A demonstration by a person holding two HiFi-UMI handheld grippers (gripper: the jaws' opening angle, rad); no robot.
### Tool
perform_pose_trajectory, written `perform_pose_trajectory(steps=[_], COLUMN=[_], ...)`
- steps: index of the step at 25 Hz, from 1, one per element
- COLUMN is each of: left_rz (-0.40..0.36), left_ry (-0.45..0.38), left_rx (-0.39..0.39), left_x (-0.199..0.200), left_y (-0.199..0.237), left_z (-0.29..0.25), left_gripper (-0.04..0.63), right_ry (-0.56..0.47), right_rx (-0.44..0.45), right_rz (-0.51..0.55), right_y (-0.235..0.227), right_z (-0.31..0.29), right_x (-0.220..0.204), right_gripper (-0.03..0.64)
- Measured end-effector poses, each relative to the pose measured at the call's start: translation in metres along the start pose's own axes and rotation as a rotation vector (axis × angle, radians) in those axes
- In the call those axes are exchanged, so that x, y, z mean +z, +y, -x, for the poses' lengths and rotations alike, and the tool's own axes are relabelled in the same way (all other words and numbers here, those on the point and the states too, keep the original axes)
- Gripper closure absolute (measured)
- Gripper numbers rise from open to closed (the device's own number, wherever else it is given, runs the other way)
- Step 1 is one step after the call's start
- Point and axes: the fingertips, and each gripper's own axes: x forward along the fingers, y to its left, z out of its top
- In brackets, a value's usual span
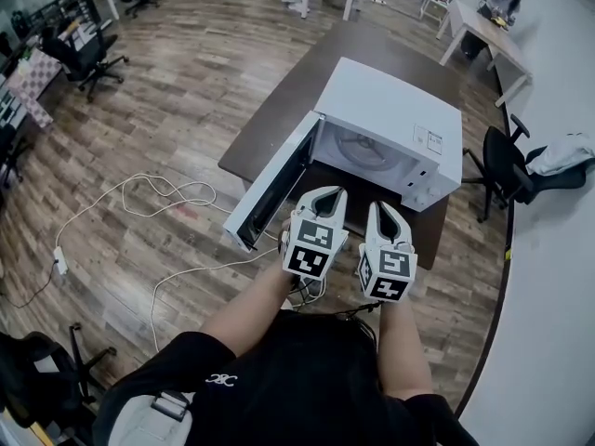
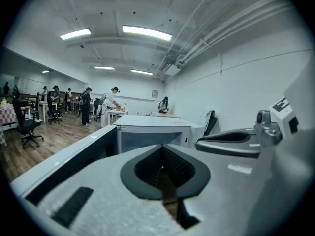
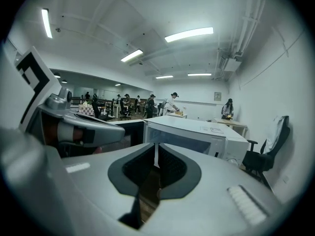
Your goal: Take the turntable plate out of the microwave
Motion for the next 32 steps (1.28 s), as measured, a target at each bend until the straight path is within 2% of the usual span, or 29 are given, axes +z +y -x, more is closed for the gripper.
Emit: perform_pose_trajectory(steps=[7, 15, 23, 28, 32], left_rz=[0.037, 0.057, 0.137, 0.187, 0.234], left_ry=[0.035, 0.039, 0.055, 0.080, 0.096], left_rx=[0.054, 0.170, 0.311, 0.390, 0.434], left_x=[-0.024, -0.030, -0.041, -0.058, -0.071], left_y=[0.020, 0.043, 0.071, 0.086, 0.097], left_z=[-0.007, -0.033, -0.037, -0.030, -0.028], left_gripper=[0.588, 0.588, 0.588, 0.588, 0.588], right_ry=[0.073, 0.165, 0.308, 0.433, 0.487], right_rx=[0.085, 0.148, 0.280, 0.451, 0.472], right_rz=[0.160, 0.407, 0.406, 0.561, 0.674], right_y=[-0.006, -0.024, -0.021, -0.006, -0.015], right_z=[-0.059, -0.150, -0.243, -0.267, -0.277], right_x=[-0.023, -0.058, -0.107, -0.145, -0.166], right_gripper=[0.545, 0.476, 0.389, 0.263, 0.174])
